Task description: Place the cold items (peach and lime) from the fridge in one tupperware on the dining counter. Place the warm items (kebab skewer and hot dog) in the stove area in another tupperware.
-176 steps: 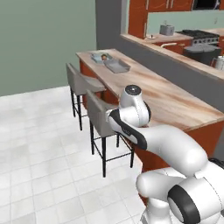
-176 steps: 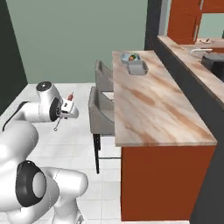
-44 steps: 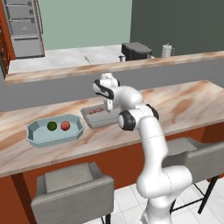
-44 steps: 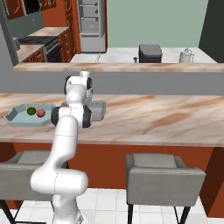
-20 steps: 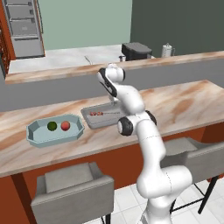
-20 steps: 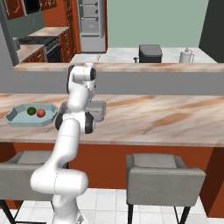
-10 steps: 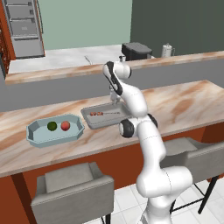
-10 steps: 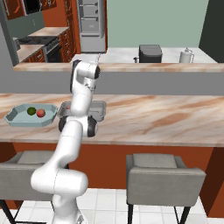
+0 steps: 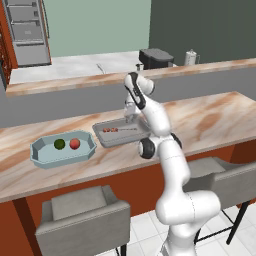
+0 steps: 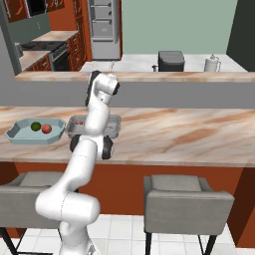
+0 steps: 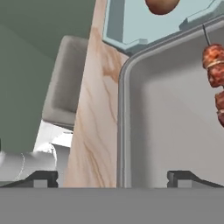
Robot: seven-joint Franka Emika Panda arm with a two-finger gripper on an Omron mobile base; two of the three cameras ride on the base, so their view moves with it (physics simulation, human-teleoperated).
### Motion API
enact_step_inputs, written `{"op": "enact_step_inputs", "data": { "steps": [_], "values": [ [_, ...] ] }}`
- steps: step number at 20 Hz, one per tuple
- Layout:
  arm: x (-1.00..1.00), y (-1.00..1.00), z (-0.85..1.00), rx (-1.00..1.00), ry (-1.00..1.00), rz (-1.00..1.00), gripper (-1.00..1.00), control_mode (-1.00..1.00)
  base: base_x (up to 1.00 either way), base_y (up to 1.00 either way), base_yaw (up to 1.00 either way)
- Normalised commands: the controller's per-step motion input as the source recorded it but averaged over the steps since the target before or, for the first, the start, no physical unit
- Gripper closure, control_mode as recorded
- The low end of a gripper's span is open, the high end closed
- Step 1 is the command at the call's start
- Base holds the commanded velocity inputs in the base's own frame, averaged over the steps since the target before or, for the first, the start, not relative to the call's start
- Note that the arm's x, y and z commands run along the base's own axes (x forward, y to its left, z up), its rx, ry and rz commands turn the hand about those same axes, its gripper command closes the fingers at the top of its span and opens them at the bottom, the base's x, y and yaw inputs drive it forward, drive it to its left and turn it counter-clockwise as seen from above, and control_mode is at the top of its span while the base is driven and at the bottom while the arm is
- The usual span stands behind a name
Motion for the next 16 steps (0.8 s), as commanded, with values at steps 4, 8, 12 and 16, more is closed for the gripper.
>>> {"op": "enact_step_inputs", "data": {
  "steps": [4, 8, 12, 16],
  "values": [
    [-0.52, 0.0, 0.76, 0.01, 0.15, -0.12, -1.0, -1.0, 0.0, 0.0, 0.0],
    [-0.51, 0.0, 0.69, 0.0, 0.13, -0.14, -1.0, -1.0, 0.0, 0.0, 0.0],
    [-0.45, 0.0, 0.66, 0.0, 0.24, -0.22, -1.0, -1.0, 0.0, 0.0, 0.0],
    [-0.55, 0.0, 0.59, 0.01, 0.24, -0.22, -1.0, -1.0, 0.0, 0.0, 0.0]
  ]
}}
